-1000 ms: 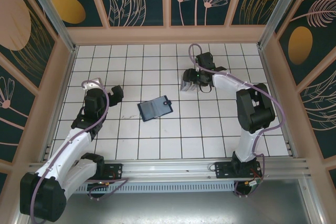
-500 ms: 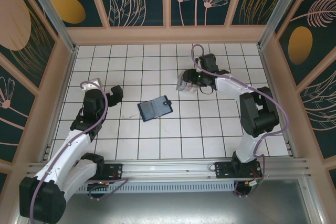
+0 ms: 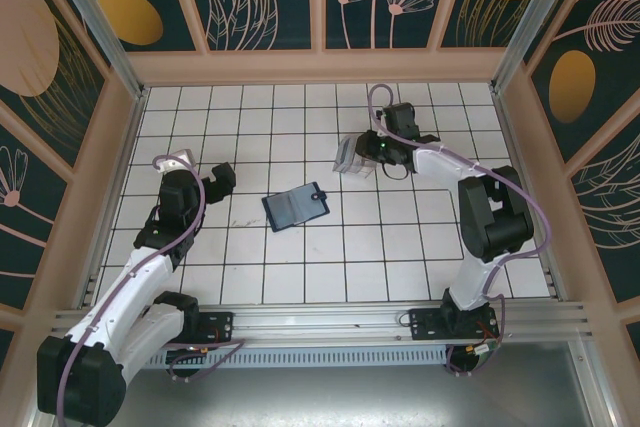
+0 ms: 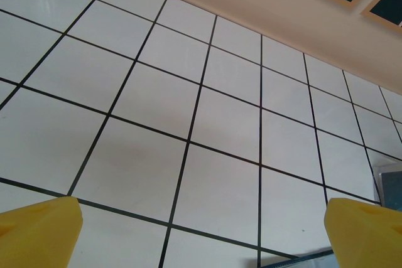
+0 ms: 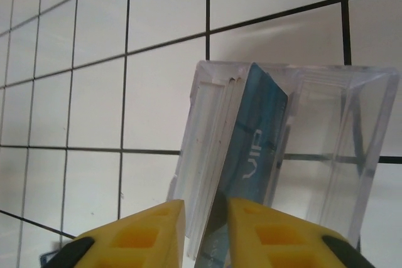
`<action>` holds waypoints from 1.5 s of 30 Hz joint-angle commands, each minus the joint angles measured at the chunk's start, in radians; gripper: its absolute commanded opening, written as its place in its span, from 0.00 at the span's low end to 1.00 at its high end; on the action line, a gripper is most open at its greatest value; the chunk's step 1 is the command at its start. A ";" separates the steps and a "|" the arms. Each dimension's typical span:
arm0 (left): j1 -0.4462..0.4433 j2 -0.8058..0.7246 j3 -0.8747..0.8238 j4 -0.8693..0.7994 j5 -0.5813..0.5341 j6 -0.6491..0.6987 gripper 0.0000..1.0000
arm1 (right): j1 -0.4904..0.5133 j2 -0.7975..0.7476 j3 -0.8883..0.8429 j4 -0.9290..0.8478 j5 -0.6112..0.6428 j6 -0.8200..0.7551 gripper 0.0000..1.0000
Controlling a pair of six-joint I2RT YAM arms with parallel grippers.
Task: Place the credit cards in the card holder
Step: Pick up the credit card from the storage box, then insert the credit card into the card slot.
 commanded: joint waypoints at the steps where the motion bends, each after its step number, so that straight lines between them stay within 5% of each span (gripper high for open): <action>1: -0.002 -0.009 -0.003 0.005 0.003 -0.015 0.99 | -0.003 -0.061 -0.024 0.013 0.008 -0.011 0.19; 8: -0.001 -0.008 -0.018 -0.003 0.066 -0.019 0.99 | -0.009 -0.163 -0.058 -0.044 0.046 -0.038 0.04; 14: -0.001 0.028 -0.020 -0.122 0.165 -0.050 0.99 | -0.007 -0.297 -0.089 -0.141 0.066 -0.116 0.03; 18: -0.001 0.084 0.006 -0.162 0.288 -0.155 0.99 | 0.017 -0.332 -0.158 -0.099 -0.100 -0.164 0.04; 23: -0.020 0.229 0.022 -0.065 0.620 -0.149 0.98 | 0.121 -0.215 -0.187 0.018 -0.384 -0.171 0.05; 30: -0.038 0.286 0.007 -0.062 0.635 -0.147 0.95 | 0.182 0.033 -0.087 0.029 -0.555 -0.198 0.04; 36: -0.039 0.411 0.032 -0.078 0.692 -0.144 0.62 | 0.182 0.147 -0.025 0.014 -0.630 -0.219 0.03; 45: -0.038 0.516 0.049 -0.090 0.657 -0.150 0.43 | 0.182 0.243 0.008 0.021 -0.682 -0.200 0.04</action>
